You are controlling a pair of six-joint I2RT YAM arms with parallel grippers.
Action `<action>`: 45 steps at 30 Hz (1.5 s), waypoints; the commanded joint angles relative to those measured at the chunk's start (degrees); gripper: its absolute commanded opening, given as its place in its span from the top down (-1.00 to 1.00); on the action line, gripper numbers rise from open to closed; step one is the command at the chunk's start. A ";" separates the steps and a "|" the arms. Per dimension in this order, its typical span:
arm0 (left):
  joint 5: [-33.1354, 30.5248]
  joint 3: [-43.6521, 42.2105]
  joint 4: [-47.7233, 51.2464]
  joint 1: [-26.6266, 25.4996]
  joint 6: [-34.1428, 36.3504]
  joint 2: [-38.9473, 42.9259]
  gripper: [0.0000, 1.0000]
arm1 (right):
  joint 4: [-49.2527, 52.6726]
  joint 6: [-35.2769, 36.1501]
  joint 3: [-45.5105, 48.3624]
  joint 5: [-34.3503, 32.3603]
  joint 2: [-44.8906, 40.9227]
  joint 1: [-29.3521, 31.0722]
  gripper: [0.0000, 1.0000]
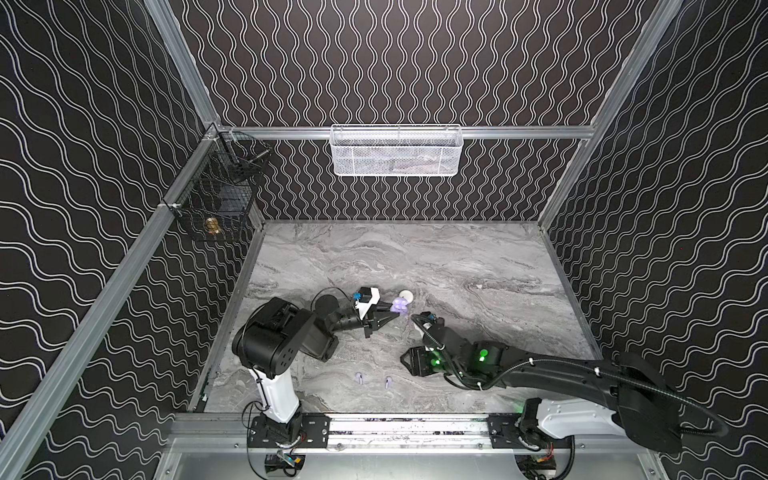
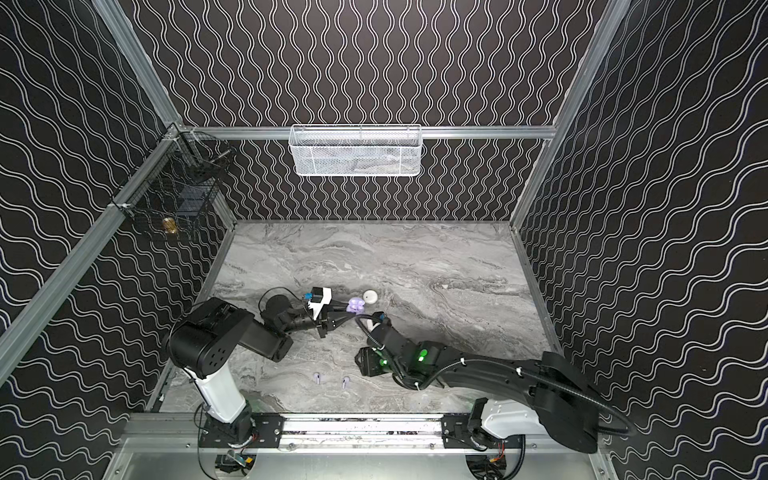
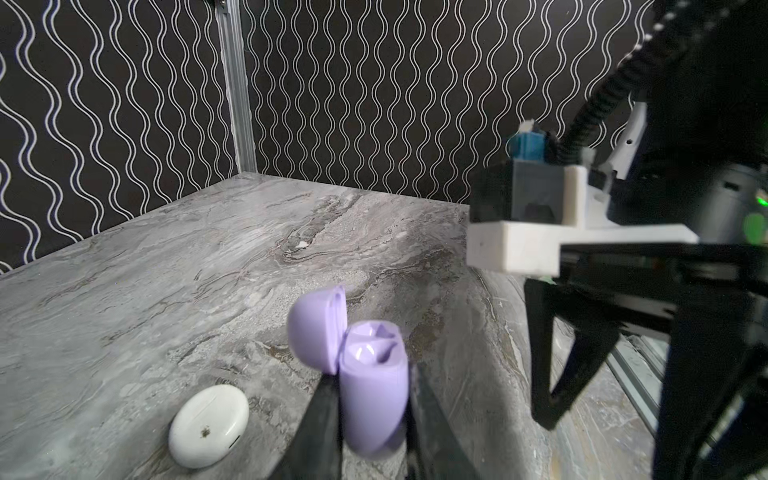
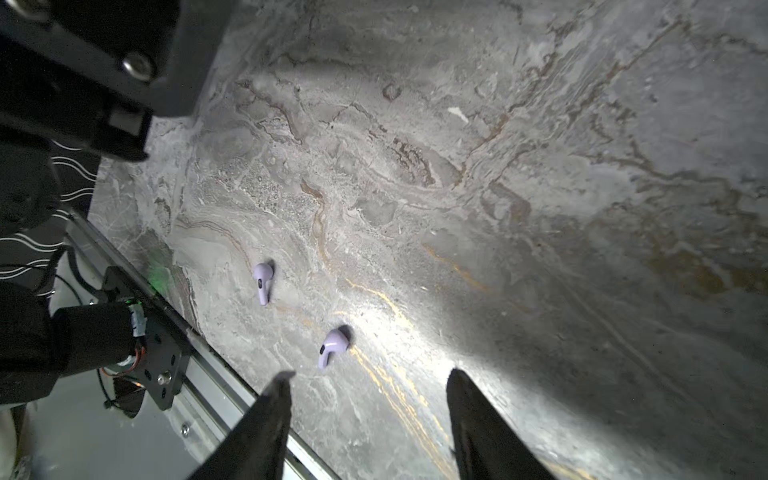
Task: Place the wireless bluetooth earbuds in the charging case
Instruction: 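Move the open right gripper down toward the lilac earbuds on the table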
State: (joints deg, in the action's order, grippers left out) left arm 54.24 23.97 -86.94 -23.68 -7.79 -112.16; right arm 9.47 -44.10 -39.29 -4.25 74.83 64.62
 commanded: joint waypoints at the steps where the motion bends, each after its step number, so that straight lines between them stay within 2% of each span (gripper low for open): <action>1: -1.24 0.12 -1.92 0.19 -0.43 0.10 0.62 | 2.22 -4.81 -2.72 -3.50 3.18 3.01 -0.19; 7: -1.75 -0.05 -1.92 0.19 -0.47 0.19 0.62 | 4.12 -8.29 -8.54 -4.66 10.98 8.33 -0.16; 12: -1.94 -0.18 -1.92 0.39 -0.51 0.43 0.62 | 3.35 -10.23 -10.09 -4.34 14.61 9.67 -0.13; 30: -1.80 -0.05 -1.92 0.63 -1.09 0.35 0.61 | 1.41 -11.97 -11.01 -1.60 20.80 9.65 0.19; 38: -1.77 -0.06 -1.92 0.64 -0.98 0.36 0.61 | 1.71 -12.16 -11.63 -1.35 21.18 8.60 0.25; 45: -1.74 -0.15 -1.92 0.64 -0.94 0.45 0.60 | 6.57 -11.80 -15.05 0.53 23.50 7.91 0.24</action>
State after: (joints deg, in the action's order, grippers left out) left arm 52.77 23.73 -86.94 -23.18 -8.64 -112.03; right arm 13.17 -55.46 -53.39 -4.73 97.78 72.69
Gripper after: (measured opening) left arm 0.238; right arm 0.379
